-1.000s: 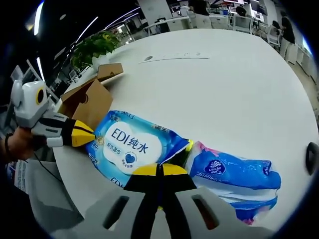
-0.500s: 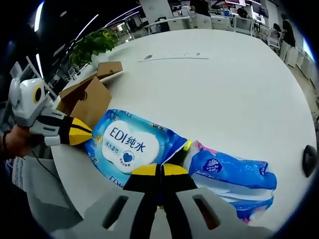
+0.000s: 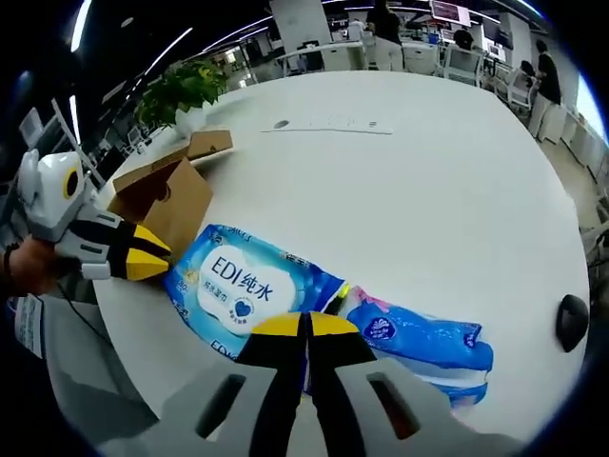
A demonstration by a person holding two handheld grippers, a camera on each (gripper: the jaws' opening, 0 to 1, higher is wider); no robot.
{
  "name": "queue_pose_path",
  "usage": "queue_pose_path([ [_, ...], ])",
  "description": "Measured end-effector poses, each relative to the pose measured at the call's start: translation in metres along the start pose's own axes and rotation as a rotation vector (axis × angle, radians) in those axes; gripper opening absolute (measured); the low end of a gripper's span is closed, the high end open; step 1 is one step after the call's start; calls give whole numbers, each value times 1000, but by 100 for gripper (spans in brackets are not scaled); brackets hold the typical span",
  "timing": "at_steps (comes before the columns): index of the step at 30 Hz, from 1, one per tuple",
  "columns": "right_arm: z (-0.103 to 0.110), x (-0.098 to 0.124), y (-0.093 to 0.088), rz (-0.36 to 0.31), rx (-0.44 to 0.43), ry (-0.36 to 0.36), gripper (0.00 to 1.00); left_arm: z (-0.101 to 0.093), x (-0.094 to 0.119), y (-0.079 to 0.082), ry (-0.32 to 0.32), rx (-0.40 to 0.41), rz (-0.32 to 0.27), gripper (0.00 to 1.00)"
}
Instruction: Operate the shoe box by opening the lid, removing the specified soft item, and placing it in the target area until the item is outside and the box remains undamaged.
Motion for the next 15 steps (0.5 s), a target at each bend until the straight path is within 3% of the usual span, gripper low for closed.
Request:
queue_pose_path([
  [7,7,6,13,-29,18,-2,0,0,15,13,-17,1,-57,13],
  [15,29,10,29,-87,35,26,7,12,45,21,-19,29,-137,15],
])
Point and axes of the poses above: the point that each gripper's makers call its tool centre point, and the gripper's own axes: x roughly backward along the fingers, z roughly to its left, y roughly out of its top, the point moved 1 cm from there along x, roughly backward along the fingers, and after that the axes turned 4 degrees about -z, right-handed, at the moved point
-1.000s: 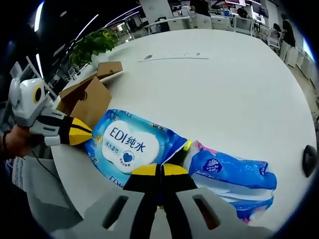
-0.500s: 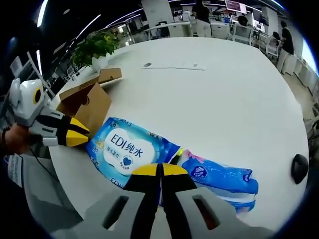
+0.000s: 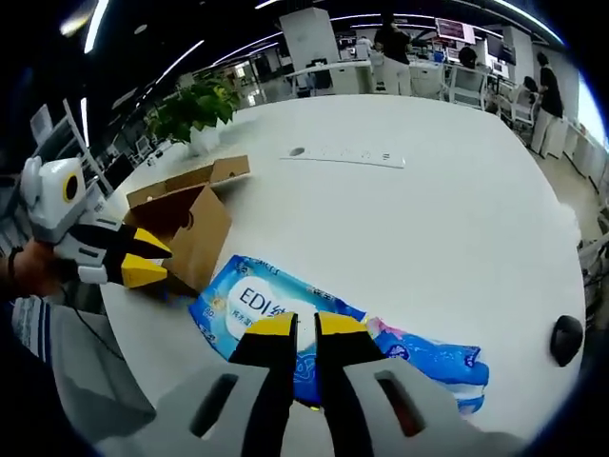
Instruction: Operate the shoe box by opening the lid, removing the specified soft item, and placing it in the target area until the item is outside and the box remains undamaged.
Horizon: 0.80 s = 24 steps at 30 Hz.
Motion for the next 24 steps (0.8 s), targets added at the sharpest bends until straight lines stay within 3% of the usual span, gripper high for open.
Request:
queue_pose_path([
  [12,29,-2,11,-32,-4,30,8,9,29,5,-7,-13,-56,16],
  [24,73,-8,33,-109,30,125,17,56,81,0,67,39,-130,24],
])
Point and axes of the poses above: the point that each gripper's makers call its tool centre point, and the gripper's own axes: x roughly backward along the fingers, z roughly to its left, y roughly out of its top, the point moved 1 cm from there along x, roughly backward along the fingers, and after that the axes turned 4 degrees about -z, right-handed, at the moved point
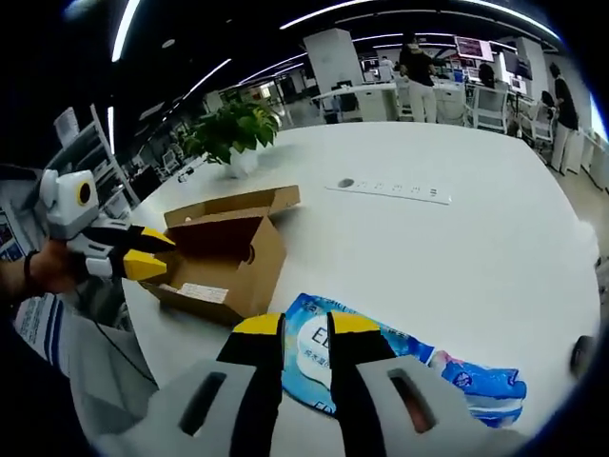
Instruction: Operate the shoe box by opening the lid, removing the specified soft item, and placing it in the target area until the item is outside and the box remains undamaged.
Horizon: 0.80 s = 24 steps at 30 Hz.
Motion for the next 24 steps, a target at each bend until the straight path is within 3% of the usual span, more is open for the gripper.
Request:
queue_pose_path([
  [13,66,-44,17,15,102,144,24,74,67,-20,137,70,-35,31],
  [24,98,-69,21,59,172,207,26,112,104,-30,204,112,-61,33],
])
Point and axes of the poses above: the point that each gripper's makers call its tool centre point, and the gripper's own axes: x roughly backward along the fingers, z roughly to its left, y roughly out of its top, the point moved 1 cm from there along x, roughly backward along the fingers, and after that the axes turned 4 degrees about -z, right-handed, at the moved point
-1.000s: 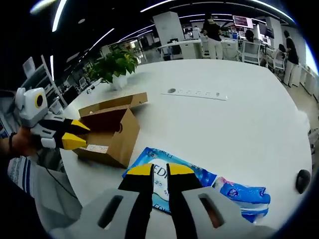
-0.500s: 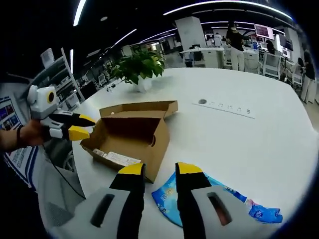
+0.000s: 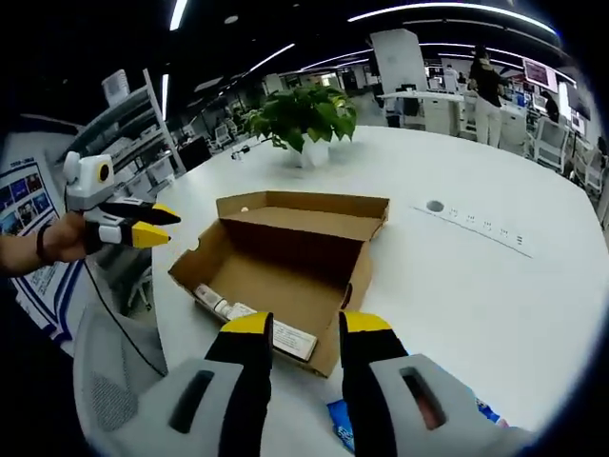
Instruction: Operate the shoe box by opening the lid, removing the specified soft item, and placing it in the target area until the item is outside and the box remains undamaged.
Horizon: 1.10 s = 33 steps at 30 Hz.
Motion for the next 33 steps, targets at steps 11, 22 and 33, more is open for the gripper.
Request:
queue_pose_path([
  [11,5,-9,-1,38,25,15,28,13,9,-10,13,27,5,31],
  [22,9,-17,-2,88,75,46,29,10,10,-7,-6,29,7,27],
  [33,18,-32,-1,185,200,106,32,9,18,-8,-4,33,7,35],
])
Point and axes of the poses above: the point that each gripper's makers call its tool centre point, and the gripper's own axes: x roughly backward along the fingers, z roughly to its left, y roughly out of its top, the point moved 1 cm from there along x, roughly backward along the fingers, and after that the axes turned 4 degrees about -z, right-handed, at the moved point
